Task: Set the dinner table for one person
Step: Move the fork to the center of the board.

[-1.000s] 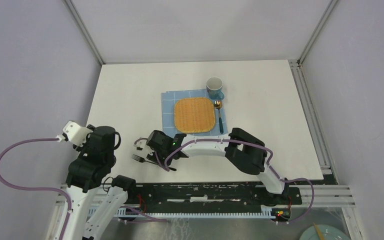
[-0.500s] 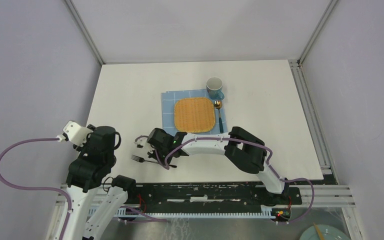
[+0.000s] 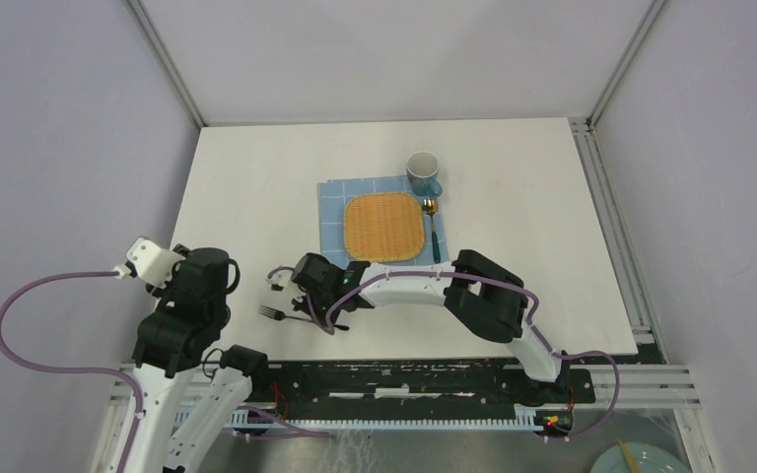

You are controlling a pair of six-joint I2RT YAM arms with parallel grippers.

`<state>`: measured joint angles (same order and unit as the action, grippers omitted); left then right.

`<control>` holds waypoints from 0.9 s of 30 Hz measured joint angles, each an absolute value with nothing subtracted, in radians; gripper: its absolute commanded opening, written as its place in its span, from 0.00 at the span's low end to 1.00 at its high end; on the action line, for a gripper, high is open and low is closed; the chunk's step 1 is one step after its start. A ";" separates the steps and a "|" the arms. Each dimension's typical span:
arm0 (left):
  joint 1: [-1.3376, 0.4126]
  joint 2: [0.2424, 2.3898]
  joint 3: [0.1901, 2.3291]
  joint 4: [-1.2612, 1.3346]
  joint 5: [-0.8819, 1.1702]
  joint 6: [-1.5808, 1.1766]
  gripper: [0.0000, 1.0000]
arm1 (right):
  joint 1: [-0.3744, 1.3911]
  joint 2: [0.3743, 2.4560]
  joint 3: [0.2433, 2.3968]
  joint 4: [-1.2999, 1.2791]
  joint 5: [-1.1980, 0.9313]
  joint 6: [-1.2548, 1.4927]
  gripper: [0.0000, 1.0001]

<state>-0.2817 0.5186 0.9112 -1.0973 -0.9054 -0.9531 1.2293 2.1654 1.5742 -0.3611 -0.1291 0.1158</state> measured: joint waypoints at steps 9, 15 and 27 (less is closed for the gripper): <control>-0.282 0.525 0.909 -1.087 -0.888 -0.953 0.53 | 1.227 2.123 1.555 -0.386 -0.084 0.119 0.00; -0.282 0.528 0.903 -1.077 -0.882 -0.953 0.53 | 1.215 2.071 1.547 -0.390 -0.059 0.125 0.00; -0.282 0.530 0.900 -1.075 -0.880 -0.953 0.53 | 1.201 2.067 1.526 -0.397 -0.033 0.140 0.11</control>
<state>-0.2817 0.5301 0.8997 -1.0748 -0.8799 -0.9527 1.2011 2.0666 1.5261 -0.3969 -0.0326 0.1402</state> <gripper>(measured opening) 0.525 0.012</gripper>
